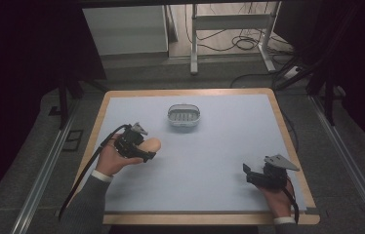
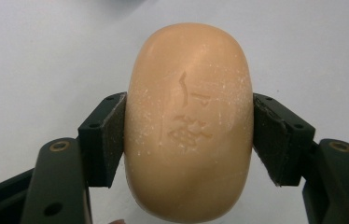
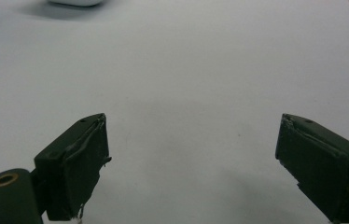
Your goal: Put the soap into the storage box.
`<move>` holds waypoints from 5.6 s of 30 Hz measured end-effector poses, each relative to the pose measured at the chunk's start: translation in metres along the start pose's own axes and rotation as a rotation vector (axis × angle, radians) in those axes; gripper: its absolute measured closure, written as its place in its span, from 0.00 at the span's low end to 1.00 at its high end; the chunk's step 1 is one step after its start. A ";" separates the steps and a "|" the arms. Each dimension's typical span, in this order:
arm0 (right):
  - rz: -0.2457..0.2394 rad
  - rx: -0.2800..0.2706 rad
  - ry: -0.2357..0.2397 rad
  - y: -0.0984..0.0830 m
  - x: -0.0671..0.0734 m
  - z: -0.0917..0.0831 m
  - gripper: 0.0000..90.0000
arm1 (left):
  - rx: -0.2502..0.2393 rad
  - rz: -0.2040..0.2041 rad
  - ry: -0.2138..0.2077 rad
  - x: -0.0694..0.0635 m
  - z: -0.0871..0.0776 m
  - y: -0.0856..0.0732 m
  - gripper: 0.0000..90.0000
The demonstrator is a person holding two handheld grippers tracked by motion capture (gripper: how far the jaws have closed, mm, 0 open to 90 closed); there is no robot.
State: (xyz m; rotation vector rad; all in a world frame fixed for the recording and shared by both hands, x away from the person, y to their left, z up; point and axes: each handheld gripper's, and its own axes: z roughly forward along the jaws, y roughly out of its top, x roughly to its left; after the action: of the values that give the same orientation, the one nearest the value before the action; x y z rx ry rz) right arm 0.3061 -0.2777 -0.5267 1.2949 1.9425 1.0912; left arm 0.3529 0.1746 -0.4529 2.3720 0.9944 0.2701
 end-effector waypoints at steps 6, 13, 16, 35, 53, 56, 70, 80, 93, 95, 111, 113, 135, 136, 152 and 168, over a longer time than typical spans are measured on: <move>0.001 -0.001 0.002 0.000 0.000 0.000 0.11 | -0.001 0.003 -0.001 0.001 0.000 0.007 0.36; 0.001 0.000 0.002 0.000 0.000 0.000 0.11 | -0.013 -0.005 -0.002 0.005 -0.001 0.014 0.36; 0.000 0.000 0.002 0.000 0.000 0.000 0.11 | -0.010 -0.008 0.005 0.007 -0.001 0.017 0.36; -0.003 0.005 0.001 0.000 0.000 0.000 0.11 | -0.015 0.010 0.008 0.010 0.001 0.036 0.36; -0.005 0.006 0.003 0.000 0.000 0.001 0.11 | -0.015 0.028 0.007 0.014 0.005 0.053 0.36; -0.006 0.006 0.000 0.000 0.000 0.001 0.11 | -0.016 0.030 0.005 0.013 0.006 0.055 0.36; -0.004 0.011 0.002 0.000 0.000 0.001 0.11 | -0.018 0.021 -0.013 0.023 0.011 0.062 0.36; -0.004 0.011 0.004 0.000 0.000 0.001 0.11 | -0.014 0.021 -0.006 0.026 0.013 0.067 0.36; -0.003 0.020 0.002 0.001 0.000 0.002 0.11 | -0.008 0.030 -0.017 0.033 0.023 0.078 0.36; -0.002 0.021 0.004 0.001 0.000 0.002 0.11 | -0.005 0.032 -0.014 0.034 0.023 0.080 0.36; 0.004 0.015 0.005 0.000 -0.001 0.001 0.11 | -0.009 0.028 -0.033 0.041 0.035 0.094 0.36; 0.004 0.014 0.003 0.000 -0.001 0.001 0.11 | -0.004 0.029 -0.035 0.041 0.036 0.095 0.36; -0.006 0.018 0.000 0.000 0.000 0.002 0.11 | 0.003 0.059 -0.048 0.038 0.047 0.121 0.36; -0.007 0.018 -0.001 0.000 0.000 0.002 0.11 | 0.001 0.062 -0.047 0.038 0.047 0.122 0.36; -0.012 0.019 -0.006 0.000 0.001 0.002 0.11 | 0.008 0.062 -0.047 0.045 0.067 0.139 0.36; -0.036 0.023 -0.019 0.000 0.003 0.003 0.11 | 0.038 0.100 -0.070 0.055 0.095 0.155 0.36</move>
State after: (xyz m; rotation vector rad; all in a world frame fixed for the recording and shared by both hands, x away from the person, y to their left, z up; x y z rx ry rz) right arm 0.3070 -0.2736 -0.5276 1.2736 1.9625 1.0383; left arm 0.5205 0.0850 -0.4463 2.4521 0.8566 0.2055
